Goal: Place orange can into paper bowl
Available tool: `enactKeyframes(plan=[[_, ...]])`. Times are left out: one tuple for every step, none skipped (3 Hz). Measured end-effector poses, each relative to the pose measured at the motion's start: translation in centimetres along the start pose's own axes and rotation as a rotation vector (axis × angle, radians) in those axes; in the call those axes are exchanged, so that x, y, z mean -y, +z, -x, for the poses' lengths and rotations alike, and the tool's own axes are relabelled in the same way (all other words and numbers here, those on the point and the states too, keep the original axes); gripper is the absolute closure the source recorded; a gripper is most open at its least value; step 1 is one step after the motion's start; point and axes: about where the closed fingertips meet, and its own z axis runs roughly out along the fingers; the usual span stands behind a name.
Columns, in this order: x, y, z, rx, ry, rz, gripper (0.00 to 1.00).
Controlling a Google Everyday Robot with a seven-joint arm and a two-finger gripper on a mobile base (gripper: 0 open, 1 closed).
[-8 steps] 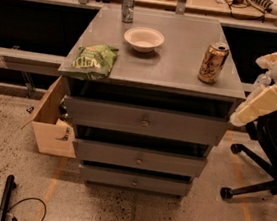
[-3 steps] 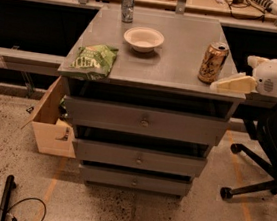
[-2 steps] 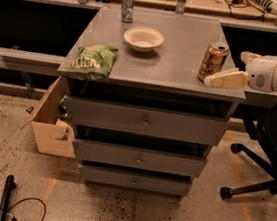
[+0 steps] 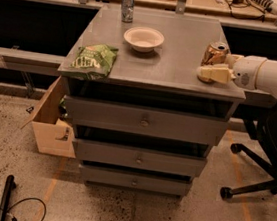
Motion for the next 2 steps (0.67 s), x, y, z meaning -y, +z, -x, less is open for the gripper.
enactKeyframes(plan=[[0.3, 1.5, 0.4, 0.055, -0.005, 0.028, 0.61], [-0.6, 3.1, 2.6, 0.091, -0.046, 0.084, 0.84]])
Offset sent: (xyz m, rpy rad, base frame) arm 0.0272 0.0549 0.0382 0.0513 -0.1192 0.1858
